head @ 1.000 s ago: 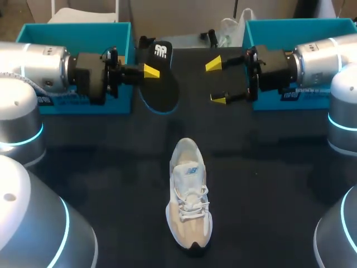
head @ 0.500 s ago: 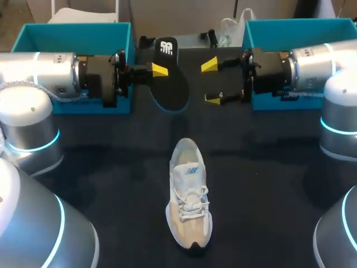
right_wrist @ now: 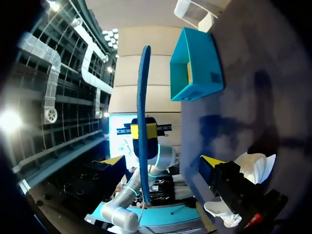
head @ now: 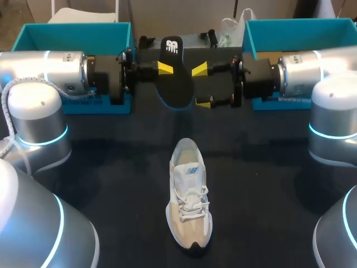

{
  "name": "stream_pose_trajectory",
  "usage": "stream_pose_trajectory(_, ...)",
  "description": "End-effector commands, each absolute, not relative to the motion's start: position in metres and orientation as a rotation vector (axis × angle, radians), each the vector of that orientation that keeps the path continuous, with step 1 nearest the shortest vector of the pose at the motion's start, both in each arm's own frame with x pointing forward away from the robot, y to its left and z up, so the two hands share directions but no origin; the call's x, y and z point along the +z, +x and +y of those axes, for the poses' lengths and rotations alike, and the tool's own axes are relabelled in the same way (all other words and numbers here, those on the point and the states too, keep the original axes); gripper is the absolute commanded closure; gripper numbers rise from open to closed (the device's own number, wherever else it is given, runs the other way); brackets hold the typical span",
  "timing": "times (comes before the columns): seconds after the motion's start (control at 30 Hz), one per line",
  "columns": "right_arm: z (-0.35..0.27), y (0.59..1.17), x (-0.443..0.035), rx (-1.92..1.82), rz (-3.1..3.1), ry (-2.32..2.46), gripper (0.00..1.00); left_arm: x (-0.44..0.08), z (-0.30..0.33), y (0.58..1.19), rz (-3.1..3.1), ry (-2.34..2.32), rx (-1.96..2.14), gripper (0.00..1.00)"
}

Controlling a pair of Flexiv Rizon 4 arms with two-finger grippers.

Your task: Take the shoe out of the shoebox, open the shoe tongue, remove and reinsert the insole, then place the shoe into the shoebox

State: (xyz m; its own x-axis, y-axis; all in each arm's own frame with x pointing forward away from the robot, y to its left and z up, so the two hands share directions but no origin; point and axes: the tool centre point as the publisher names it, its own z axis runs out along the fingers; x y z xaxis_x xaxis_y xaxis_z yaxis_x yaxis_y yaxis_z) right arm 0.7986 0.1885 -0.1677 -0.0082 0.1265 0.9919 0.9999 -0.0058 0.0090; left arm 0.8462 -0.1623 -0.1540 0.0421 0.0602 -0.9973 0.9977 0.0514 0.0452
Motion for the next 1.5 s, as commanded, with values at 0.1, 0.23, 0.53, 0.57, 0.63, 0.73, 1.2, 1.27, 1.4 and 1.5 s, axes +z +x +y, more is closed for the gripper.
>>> stream_pose_trajectory(0.1,0.194,0.795,-0.159,-1.183,-1.331,-1.291,0.0,-0.165,-0.17,0.853,1.245,1.246,-1.104,1.0)
stream_pose_trajectory(0.23,0.2,0.797,-0.157,-1.172,-1.343,-1.257,0.0,-0.17,-0.174,0.855,1.239,1.246,-1.101,1.0)
stream_pose_trajectory(0.53,0.208,0.801,-0.164,-1.147,-1.354,-1.261,0.41,-0.171,-0.181,0.856,1.204,1.226,-1.115,1.0)
stream_pose_trajectory(0.57,0.209,0.801,-0.165,-1.149,-1.352,-1.254,0.49,-0.171,-0.181,0.856,1.2,1.226,-1.117,1.0)
stream_pose_trajectory(0.63,0.209,0.802,-0.167,-1.152,-1.35,-1.249,0.51,-0.17,-0.183,0.856,1.193,1.229,-1.117,1.0)
stream_pose_trajectory(0.73,0.209,0.801,-0.168,-1.156,-1.349,-1.246,0.53,-0.169,-0.184,0.856,1.185,1.235,-1.109,1.0)
stream_pose_trajectory(1.2,0.21,0.805,-0.17,-1.149,-1.353,-1.25,0.6,-0.167,-0.188,0.856,1.169,1.25,-1.102,1.0)
stream_pose_trajectory(1.27,0.21,0.805,-0.17,-1.149,-1.356,-1.252,0.64,-0.167,-0.188,0.856,1.169,1.251,-1.101,1.0)
stream_pose_trajectory(1.4,0.209,0.805,-0.17,-1.148,-1.358,-1.251,0.69,-0.167,-0.188,0.856,1.167,1.257,-1.097,1.0)
stream_pose_trajectory(1.5,0.209,0.805,-0.17,-1.147,-1.358,-1.251,0.71,-0.167,-0.188,0.856,1.167,1.256,-1.097,1.0)
